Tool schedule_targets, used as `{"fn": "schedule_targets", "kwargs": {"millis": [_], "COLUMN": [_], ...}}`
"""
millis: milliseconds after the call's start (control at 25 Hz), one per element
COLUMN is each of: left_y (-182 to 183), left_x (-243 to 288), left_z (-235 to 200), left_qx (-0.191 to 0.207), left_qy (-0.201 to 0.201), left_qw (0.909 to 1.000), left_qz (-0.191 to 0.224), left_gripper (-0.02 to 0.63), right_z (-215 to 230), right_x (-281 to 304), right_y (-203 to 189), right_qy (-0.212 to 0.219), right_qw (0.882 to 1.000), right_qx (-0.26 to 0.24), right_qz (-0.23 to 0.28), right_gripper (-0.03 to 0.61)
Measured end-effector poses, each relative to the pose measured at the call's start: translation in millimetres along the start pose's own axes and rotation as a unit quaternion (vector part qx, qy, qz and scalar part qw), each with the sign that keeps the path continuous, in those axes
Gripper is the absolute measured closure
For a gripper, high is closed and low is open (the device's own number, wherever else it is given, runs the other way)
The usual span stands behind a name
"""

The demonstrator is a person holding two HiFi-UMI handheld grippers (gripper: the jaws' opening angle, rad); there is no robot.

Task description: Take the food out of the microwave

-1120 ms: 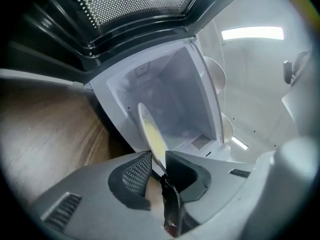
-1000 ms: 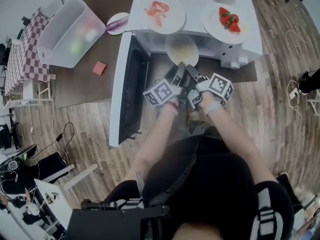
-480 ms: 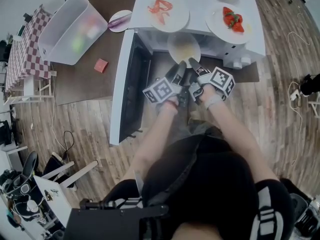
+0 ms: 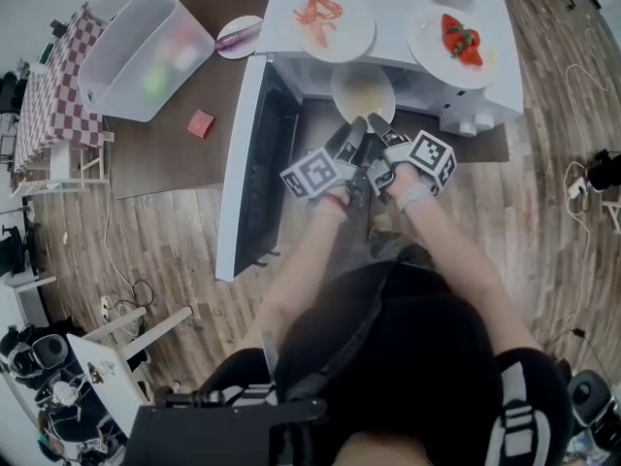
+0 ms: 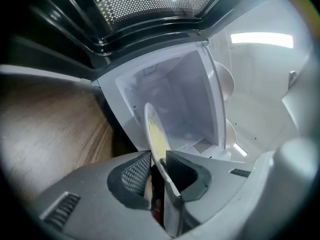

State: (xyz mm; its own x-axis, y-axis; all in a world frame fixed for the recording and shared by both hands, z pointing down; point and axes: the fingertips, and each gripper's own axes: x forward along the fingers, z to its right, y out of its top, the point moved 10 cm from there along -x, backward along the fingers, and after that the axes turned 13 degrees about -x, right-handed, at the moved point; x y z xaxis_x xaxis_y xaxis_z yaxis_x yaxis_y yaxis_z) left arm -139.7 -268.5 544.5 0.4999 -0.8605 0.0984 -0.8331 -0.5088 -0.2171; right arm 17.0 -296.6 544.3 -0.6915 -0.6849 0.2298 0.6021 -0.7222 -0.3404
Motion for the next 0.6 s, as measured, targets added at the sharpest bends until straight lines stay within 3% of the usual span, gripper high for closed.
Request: {"fn": "schedule_targets", "kwargs": {"millis": [80, 280, 400, 600], "left_y": [0.1, -0.9, -2.8, -7.4], "left_x": [1.3, 3.4, 3.0, 2.9], "left_z": [0.9, 1.3, -1.2, -2.0], "left_qx": [-0.005, -0.007, -0.011, -0.015], "left_qy": [-0.004, -0.006, -0.001, -0.002], "left_qw": [1.0000, 1.0000, 0.9999, 0.9999], "left_qz": [0.001, -0.002, 0.001, -0.004], "left_gripper": [0.499, 0.494, 0.534, 0.548], "right_z": [-0.6, -1.3, -0.6, 3.3], "right_x": [-0.2, -2.4, -4.5, -8.8], "right_y": [-0.7, 0.3, 0.2, 1.2], "right_qy": [0.001, 0.000, 0.002, 0.007], "right_qw": [1.000, 1.000, 1.000, 1.000], "right_qx": [0.004, 0.009, -0.001, -0.015], "right_qz": [0.003, 0.007, 0.003, -0.004], "right_gripper": [0.538, 0.538, 0.538, 0.538]}}
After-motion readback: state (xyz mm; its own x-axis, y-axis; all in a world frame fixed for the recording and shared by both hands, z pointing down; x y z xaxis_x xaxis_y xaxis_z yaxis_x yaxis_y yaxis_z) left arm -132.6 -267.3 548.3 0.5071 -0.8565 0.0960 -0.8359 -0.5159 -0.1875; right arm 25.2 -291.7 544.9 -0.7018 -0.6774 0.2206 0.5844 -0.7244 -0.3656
